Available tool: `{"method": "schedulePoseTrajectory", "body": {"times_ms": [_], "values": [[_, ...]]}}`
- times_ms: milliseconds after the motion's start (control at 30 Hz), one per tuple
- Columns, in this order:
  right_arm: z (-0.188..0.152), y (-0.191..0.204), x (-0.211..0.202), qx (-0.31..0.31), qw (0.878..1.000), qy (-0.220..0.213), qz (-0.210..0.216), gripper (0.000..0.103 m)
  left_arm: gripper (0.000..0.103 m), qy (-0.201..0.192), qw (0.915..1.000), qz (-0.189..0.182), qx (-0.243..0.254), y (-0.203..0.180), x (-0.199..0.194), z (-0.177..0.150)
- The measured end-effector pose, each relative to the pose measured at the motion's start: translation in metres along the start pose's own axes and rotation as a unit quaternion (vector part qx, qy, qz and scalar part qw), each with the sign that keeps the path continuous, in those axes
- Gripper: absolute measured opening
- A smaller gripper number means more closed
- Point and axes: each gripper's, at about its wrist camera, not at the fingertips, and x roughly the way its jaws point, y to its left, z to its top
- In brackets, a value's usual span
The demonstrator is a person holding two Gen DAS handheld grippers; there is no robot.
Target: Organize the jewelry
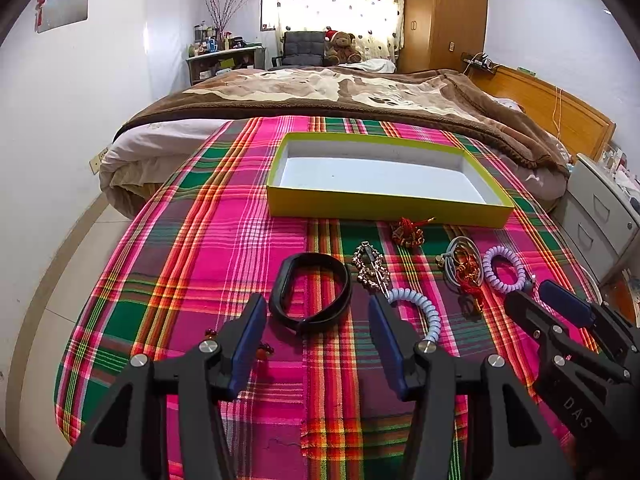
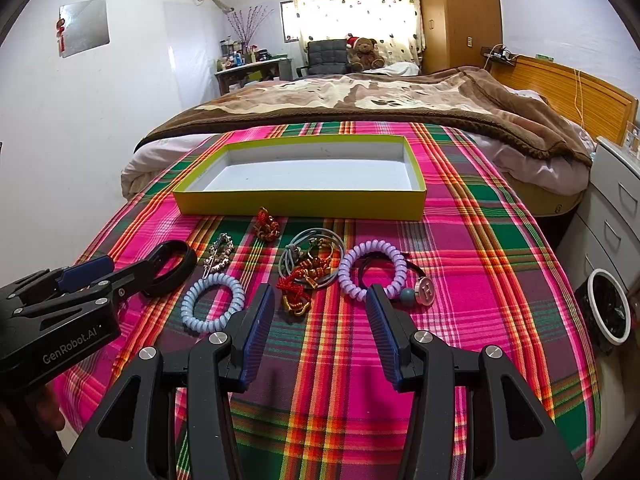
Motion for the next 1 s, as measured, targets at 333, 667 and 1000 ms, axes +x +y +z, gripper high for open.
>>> {"method": "schedulePoseTrajectory", "body": {"times_ms": [333, 667, 1000], "values": [[0.0003, -0.0020, -0.0002, 0.002, 1.000, -0.001, -0.001, 0.048, 0.055, 0.000, 1.0000, 0.000, 0.001, -0.0005, 0.0002, 0.0003], [0.0004, -0.0033, -0.0018, 0.002, 1.000, -0.002, -0.002, 0.048, 0.055, -0.001, 1.0000, 0.002, 0.001, -0.0001, -0.0009, 0.0006], [0.0061, -0.0056, -0.0034, 0.007, 1.000, -0.004, -0.007, 0.048, 0.055, -0.003, 1.0000, 0.007, 0.005, -0.0015, -0.0038, 0.0057]]}}
